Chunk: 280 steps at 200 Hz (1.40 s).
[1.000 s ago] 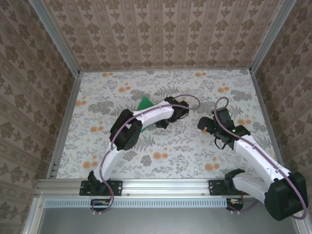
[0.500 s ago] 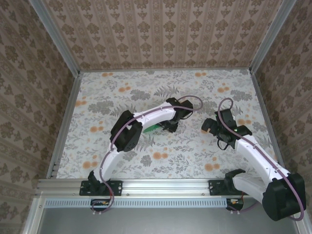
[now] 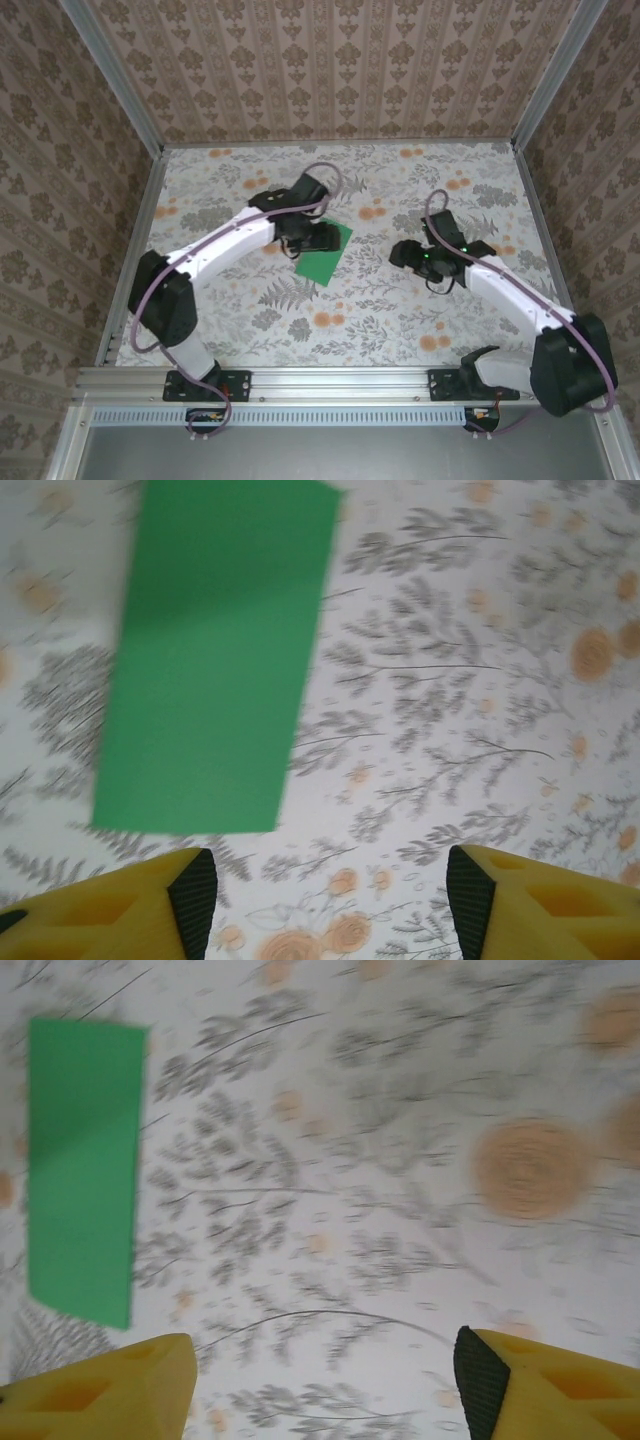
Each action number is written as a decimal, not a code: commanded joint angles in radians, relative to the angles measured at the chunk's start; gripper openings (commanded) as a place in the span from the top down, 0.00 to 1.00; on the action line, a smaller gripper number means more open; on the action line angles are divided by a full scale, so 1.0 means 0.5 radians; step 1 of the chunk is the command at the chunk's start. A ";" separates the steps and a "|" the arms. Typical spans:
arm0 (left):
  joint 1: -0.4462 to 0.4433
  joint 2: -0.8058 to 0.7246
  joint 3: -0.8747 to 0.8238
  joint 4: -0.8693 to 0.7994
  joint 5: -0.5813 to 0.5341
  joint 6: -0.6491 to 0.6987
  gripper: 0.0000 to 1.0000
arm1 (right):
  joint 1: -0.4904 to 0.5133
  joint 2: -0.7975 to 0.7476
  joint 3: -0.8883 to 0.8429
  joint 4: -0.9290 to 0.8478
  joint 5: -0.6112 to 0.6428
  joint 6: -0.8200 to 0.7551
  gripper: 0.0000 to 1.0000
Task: Fold a paper plane with a square sheet of paper (pick it up from the middle)
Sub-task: Turn over the paper at the center of the table, then move the paper to the center of the table.
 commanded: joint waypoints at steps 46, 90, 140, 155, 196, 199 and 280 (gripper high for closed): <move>0.535 -0.632 -0.836 0.203 0.162 -0.236 0.40 | 0.596 0.991 0.916 0.139 -0.202 0.008 0.52; 0.796 -0.857 -1.090 0.216 0.270 -0.194 0.39 | 0.722 1.600 1.533 -0.030 -0.331 -0.002 0.56; 0.860 -0.911 -1.230 0.358 0.396 -0.175 0.38 | 0.725 1.914 1.805 -0.324 -0.360 -0.149 0.56; 0.861 -0.891 -1.255 0.430 0.462 -0.172 0.37 | 0.726 1.936 1.797 -0.395 -0.364 -0.228 0.56; 0.829 -0.813 -1.276 0.566 0.580 -0.172 0.40 | 0.725 1.849 1.567 -0.458 -0.417 -0.405 0.56; 0.824 -0.809 -1.277 0.577 0.588 -0.174 0.40 | 0.726 1.830 1.543 -0.454 -0.424 -0.413 0.56; 0.354 -0.593 -1.390 1.173 0.697 -0.471 0.70 | 0.680 1.129 0.768 0.383 -0.416 0.029 0.61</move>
